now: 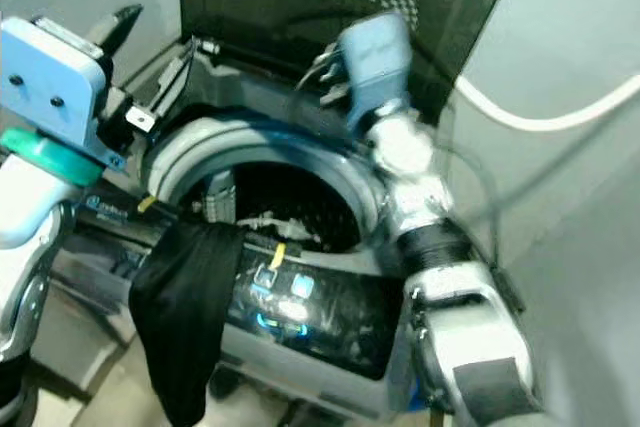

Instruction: Clothes washing

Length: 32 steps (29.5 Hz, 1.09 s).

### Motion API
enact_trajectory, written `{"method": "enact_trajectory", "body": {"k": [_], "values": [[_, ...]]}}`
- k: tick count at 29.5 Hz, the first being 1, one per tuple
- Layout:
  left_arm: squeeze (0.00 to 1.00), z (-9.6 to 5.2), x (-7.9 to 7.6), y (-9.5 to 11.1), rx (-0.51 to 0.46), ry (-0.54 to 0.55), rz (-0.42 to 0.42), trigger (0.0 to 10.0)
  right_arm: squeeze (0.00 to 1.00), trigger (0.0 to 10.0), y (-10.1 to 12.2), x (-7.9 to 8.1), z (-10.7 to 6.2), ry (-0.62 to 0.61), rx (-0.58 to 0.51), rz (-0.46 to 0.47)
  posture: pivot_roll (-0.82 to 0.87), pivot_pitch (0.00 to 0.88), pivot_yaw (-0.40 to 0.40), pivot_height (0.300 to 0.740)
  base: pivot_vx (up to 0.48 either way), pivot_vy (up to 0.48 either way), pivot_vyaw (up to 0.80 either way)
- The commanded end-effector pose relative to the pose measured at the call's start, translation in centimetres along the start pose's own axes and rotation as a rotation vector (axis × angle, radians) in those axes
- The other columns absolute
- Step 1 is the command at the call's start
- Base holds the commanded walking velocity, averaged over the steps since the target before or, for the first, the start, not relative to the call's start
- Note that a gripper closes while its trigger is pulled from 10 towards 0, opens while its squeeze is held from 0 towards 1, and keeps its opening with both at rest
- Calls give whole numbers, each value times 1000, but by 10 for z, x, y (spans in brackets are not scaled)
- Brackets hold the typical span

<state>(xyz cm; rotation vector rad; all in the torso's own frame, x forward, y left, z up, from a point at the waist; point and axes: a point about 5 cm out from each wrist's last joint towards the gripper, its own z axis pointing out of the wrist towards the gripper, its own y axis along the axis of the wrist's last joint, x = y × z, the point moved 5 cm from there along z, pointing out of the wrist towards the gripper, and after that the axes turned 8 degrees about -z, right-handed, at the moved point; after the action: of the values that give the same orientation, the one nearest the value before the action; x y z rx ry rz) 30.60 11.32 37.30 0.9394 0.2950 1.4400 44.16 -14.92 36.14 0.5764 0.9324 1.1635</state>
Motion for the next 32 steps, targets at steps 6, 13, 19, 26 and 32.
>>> {"method": "enact_trajectory", "body": {"k": [6,13,19,26,32], "values": [[0,0,-5,-3,16,-8,-9,10000,0,10000,38,23,-10,348,-222,-4,148,118,-44,740,0,0,0],[0,-1,4,1,16,-1,-14,10000,0,10000,55,55,-77,846,-315,131,143,120,-43,740,0,0,0],[0,1,23,10,1,7,15,10000,0,10000,45,81,-115,1022,-256,190,138,120,-45,740,0,0,0],[0,4,48,21,-19,35,58,10000,969,10000,1,136,-159,1150,-75,237,142,123,-45,740,0,0,0],[0,7,49,23,-23,30,75,10000,1000,10000,-25,168,-202,1323,22,238,153,123,-45,740,0,0,0]]}}
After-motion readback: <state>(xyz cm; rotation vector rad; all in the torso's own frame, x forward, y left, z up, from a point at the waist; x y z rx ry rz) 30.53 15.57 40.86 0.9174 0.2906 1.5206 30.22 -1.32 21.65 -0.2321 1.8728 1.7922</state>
